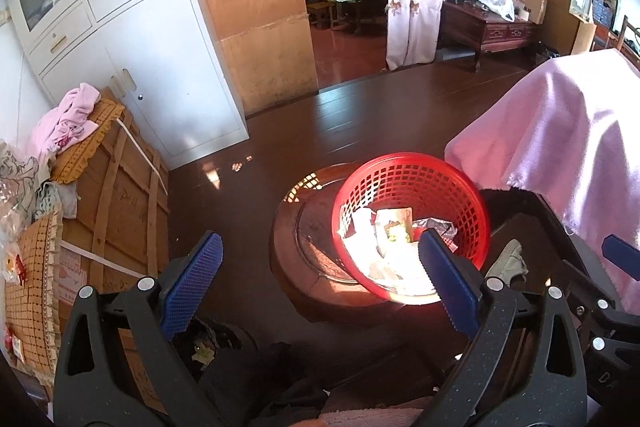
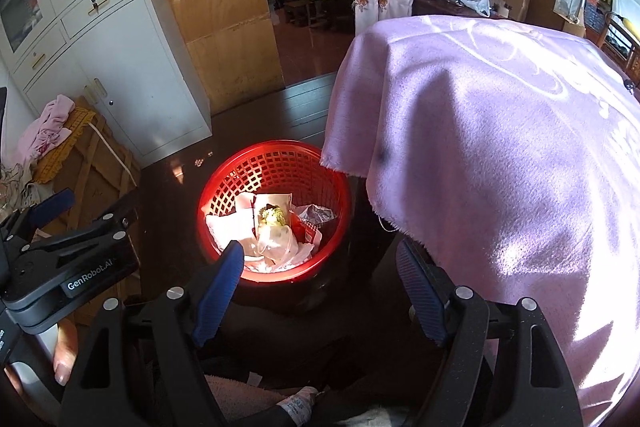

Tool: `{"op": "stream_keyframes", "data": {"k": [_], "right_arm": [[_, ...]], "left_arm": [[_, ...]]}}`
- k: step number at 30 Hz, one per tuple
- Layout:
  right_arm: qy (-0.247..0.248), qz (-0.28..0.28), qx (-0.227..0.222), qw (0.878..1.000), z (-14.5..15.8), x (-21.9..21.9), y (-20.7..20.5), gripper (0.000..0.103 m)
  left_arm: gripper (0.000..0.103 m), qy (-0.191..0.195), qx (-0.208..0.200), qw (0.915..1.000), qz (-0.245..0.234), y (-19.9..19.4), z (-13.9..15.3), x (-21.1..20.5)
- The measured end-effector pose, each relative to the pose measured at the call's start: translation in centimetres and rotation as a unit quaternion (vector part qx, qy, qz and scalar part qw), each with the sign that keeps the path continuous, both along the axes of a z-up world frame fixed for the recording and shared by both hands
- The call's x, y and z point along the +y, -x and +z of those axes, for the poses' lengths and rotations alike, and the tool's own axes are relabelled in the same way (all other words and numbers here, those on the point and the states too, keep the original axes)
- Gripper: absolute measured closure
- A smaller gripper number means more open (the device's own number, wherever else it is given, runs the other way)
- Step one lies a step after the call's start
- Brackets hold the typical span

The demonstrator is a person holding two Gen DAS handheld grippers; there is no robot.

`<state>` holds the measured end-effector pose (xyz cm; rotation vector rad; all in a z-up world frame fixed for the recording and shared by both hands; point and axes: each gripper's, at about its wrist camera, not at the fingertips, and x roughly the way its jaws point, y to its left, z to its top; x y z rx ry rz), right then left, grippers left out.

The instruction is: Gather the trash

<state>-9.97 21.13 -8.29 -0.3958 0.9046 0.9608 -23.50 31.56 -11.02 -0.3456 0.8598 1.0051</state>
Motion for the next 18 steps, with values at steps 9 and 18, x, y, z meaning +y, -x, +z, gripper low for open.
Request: {"op": "stream_keyframes", "data": {"k": [9, 18], "right_arm": [[-0.005, 0.0, -0.003, 1.0, 0.4, -0.3, 0.1, 0.026], [-0.005, 0.003, -0.005, 1.0, 0.4, -0.3, 0.3, 0.025]], "left_arm": [[0.008, -0.015, -0.01, 0.9998, -0.003, 0.1, 0.9, -0.7], [0.008, -0.019, -0.008, 0.9997, -0.009, 0.0, 1.4, -0.8]]}}
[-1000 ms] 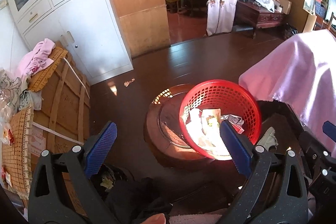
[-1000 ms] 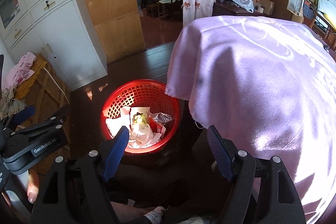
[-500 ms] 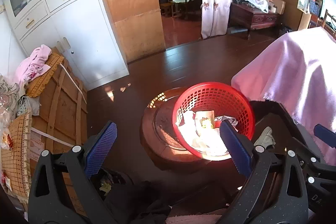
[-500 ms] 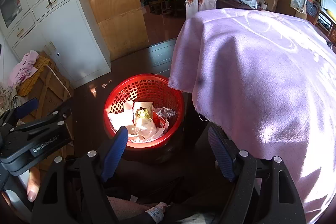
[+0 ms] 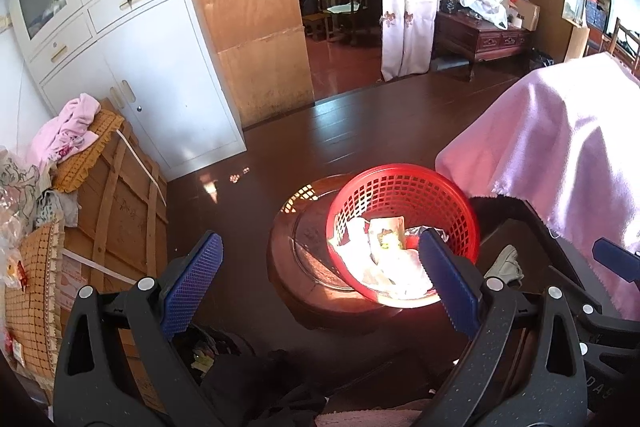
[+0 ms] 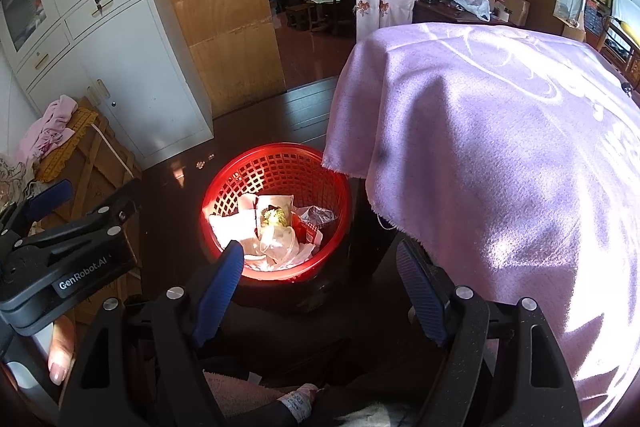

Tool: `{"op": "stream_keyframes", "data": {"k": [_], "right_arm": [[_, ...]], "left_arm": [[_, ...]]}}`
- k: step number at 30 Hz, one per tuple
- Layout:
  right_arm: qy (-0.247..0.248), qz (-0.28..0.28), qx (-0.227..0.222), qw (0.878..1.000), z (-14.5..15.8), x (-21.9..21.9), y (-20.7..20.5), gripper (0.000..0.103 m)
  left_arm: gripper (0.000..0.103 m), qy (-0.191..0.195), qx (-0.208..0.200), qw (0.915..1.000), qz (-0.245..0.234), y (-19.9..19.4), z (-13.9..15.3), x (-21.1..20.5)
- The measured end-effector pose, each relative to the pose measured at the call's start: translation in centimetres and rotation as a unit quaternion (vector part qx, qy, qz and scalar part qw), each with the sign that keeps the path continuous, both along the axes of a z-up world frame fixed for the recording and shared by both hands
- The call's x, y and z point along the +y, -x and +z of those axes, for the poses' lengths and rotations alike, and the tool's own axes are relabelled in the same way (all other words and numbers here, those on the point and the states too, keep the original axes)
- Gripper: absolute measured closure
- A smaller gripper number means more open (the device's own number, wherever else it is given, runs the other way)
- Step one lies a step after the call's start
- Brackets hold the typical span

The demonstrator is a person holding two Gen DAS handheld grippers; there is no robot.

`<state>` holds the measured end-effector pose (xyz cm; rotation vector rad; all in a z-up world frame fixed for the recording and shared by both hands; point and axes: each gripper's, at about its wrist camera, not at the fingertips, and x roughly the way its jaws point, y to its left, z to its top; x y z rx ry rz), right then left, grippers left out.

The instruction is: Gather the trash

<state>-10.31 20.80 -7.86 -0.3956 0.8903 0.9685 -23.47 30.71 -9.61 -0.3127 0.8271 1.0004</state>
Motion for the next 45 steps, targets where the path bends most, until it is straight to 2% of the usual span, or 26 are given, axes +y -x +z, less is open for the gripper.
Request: {"op": "stream_keyframes", "data": {"k": [45], "right_arm": [[0.002, -0.002, 0.01, 1.0, -0.84, -0.01, 0.54, 0.025]], "left_arm": [[0.008, 0.008, 0.006, 0.9999, -0.005, -0.39, -0.59, -0.18]]}}
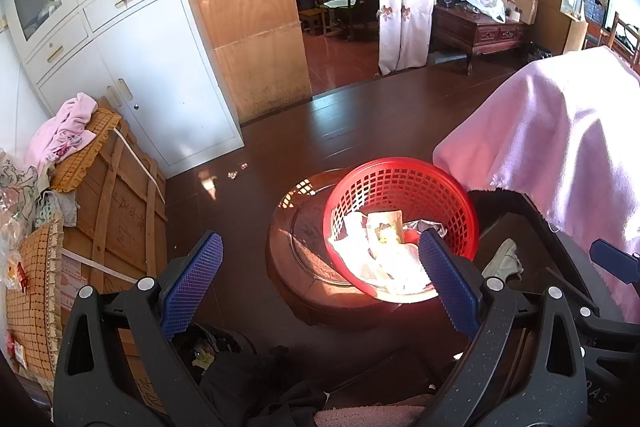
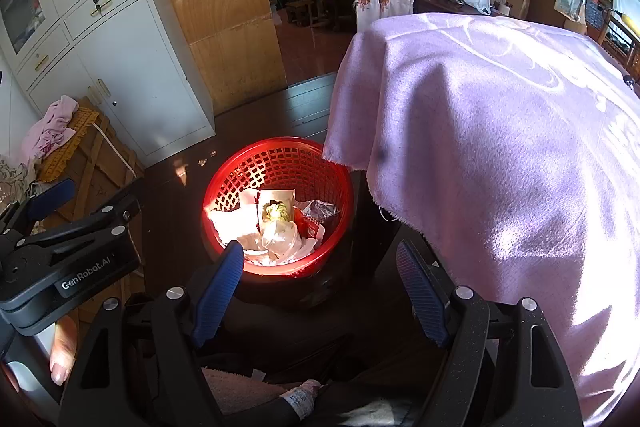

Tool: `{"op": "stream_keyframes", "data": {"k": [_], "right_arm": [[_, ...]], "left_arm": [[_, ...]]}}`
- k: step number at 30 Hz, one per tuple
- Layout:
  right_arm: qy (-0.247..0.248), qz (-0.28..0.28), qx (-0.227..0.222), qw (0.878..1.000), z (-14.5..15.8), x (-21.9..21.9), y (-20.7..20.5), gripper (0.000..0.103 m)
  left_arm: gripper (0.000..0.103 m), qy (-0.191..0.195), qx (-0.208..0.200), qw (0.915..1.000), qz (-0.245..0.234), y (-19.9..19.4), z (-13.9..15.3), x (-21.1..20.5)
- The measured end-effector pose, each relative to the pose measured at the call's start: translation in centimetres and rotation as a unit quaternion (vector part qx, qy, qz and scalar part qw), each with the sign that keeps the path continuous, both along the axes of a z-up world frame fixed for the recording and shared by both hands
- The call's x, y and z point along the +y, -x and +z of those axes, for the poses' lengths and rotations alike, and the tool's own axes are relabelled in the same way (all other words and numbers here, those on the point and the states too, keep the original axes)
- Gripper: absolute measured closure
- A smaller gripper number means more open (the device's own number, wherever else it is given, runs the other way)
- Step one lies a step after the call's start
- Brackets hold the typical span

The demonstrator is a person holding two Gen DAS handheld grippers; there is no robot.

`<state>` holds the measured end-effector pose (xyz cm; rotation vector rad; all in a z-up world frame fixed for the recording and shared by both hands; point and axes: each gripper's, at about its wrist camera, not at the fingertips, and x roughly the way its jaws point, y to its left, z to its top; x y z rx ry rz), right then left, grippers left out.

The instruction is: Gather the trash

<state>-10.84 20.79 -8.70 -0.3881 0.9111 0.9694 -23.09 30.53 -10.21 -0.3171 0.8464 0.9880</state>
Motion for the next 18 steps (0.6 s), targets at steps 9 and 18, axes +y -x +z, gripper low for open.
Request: {"op": "stream_keyframes", "data": {"k": [9, 18], "right_arm": [[0.0, 0.0, 0.002, 1.0, 0.0, -0.1, -0.11, 0.025], [0.0, 0.0, 0.002, 1.0, 0.04, -0.12, -0.16, 0.025]], "left_arm": [[0.008, 0.0, 0.001, 1.0, 0.0, -0.07, -0.03, 0.01], [0.008, 0.011, -0.003, 0.9999, 0.008, 0.11, -0.33, 0.56]]}}
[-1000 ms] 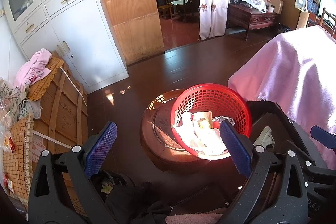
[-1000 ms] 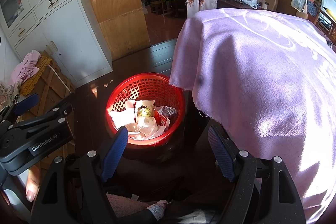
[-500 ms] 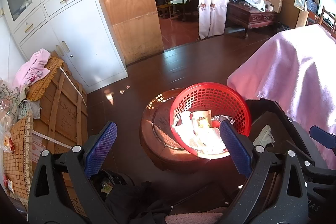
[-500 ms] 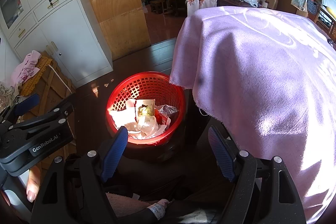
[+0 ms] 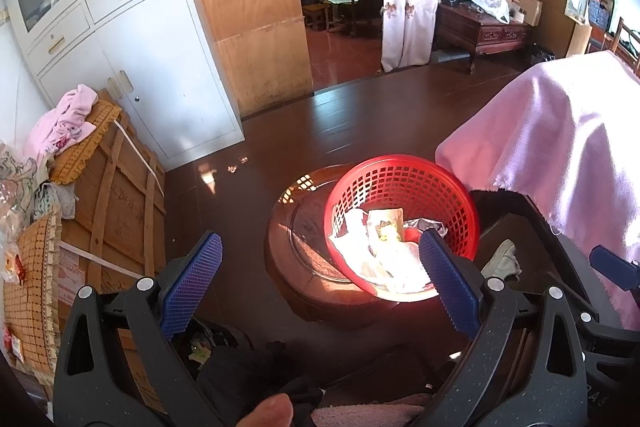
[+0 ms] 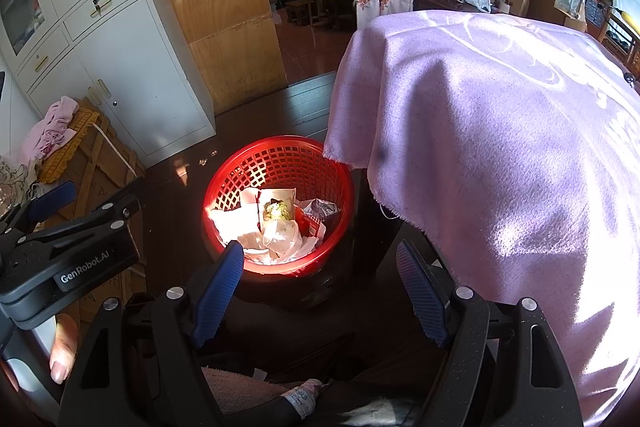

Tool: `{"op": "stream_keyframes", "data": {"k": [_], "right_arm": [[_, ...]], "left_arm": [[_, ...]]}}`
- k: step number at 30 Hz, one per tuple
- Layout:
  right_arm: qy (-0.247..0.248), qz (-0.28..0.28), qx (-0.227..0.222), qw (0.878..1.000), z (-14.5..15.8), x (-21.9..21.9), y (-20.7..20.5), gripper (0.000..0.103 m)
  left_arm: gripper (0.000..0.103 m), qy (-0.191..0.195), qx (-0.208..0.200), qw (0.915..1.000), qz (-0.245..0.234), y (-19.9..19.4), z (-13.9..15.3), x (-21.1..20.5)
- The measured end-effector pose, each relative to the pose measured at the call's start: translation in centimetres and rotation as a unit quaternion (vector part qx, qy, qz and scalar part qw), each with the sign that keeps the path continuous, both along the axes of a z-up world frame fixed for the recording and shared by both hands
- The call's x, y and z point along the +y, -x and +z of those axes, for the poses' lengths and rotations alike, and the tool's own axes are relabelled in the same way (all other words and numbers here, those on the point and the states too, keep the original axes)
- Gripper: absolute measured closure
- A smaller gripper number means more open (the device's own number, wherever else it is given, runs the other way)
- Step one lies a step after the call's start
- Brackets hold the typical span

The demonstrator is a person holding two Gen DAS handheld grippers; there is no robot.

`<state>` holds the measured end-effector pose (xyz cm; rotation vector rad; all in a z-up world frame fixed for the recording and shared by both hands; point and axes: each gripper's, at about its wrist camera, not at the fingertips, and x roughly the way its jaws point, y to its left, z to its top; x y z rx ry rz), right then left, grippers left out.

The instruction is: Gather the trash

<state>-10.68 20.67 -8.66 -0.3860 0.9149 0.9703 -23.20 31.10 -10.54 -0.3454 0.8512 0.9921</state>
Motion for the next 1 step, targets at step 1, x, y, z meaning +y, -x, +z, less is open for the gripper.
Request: {"op": "stream_keyframes", "data": {"k": [1], "right_arm": [[0.0, 0.0, 0.0, 1.0, 0.01, -0.01, -0.01, 0.025]], "left_arm": [[0.008, -0.001, 0.001, 1.0, -0.001, -0.02, -0.04, -0.12]]}}
